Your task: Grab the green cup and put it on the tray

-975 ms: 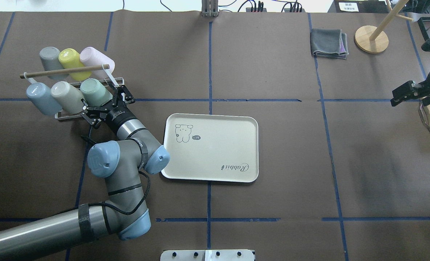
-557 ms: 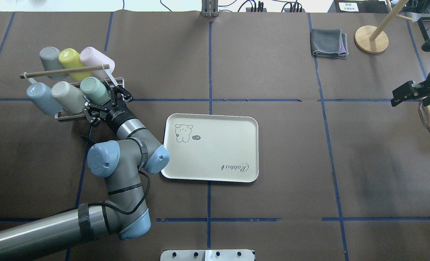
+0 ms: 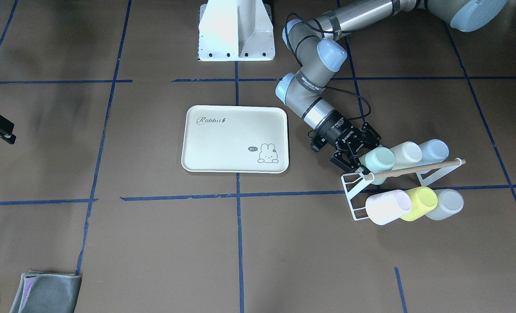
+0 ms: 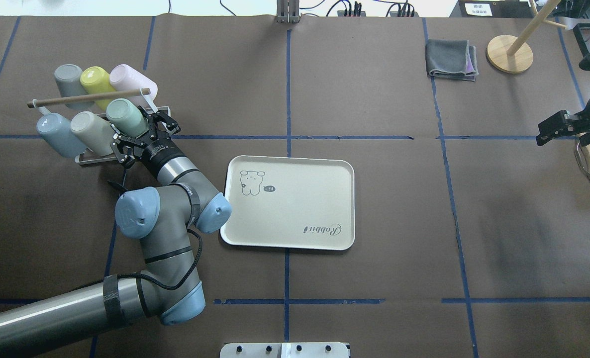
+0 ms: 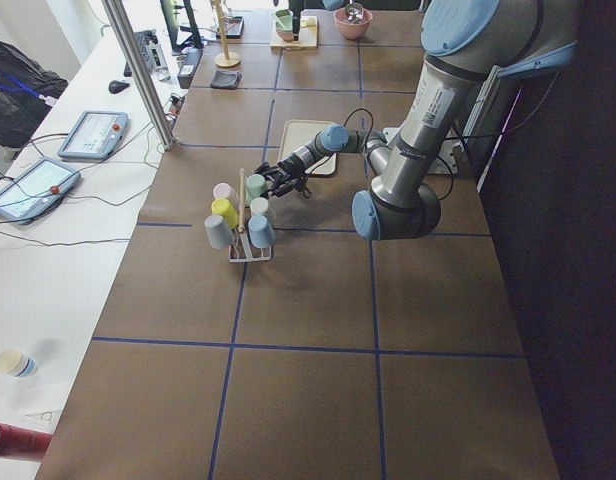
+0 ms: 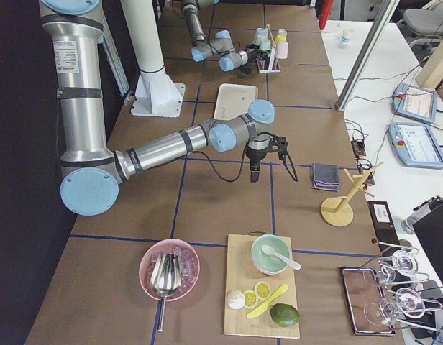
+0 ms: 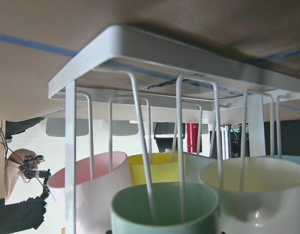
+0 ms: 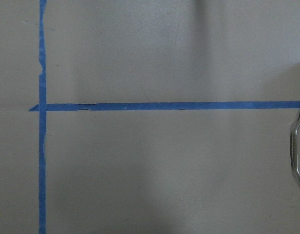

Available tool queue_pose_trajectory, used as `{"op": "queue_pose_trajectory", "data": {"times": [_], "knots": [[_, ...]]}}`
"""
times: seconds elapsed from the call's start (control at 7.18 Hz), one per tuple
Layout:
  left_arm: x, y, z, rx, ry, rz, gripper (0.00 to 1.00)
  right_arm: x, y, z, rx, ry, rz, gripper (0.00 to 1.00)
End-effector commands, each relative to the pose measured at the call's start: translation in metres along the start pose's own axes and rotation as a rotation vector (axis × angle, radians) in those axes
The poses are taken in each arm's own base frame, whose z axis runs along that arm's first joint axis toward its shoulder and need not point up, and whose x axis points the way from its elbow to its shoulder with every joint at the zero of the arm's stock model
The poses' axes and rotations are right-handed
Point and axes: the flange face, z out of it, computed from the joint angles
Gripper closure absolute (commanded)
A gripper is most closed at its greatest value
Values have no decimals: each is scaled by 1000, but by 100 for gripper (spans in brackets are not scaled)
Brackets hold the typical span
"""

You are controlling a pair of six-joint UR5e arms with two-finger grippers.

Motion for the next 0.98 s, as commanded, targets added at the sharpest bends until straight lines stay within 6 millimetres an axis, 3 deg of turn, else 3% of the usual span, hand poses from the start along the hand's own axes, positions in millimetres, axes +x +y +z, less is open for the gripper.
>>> {"op": "queue_pose_trajectory", "data": {"times": [0.0, 0.7, 0.84], "knots": [[0, 20, -4, 1, 1, -7, 64, -1, 0, -1, 2, -1, -1, 0], [7, 60, -4, -1, 3, -36, 64, -1, 0, -2, 3, -2, -2, 0], [8, 89, -17, 11, -7, -53, 64, -1, 0, -2, 3, -2, -2, 0]]}}
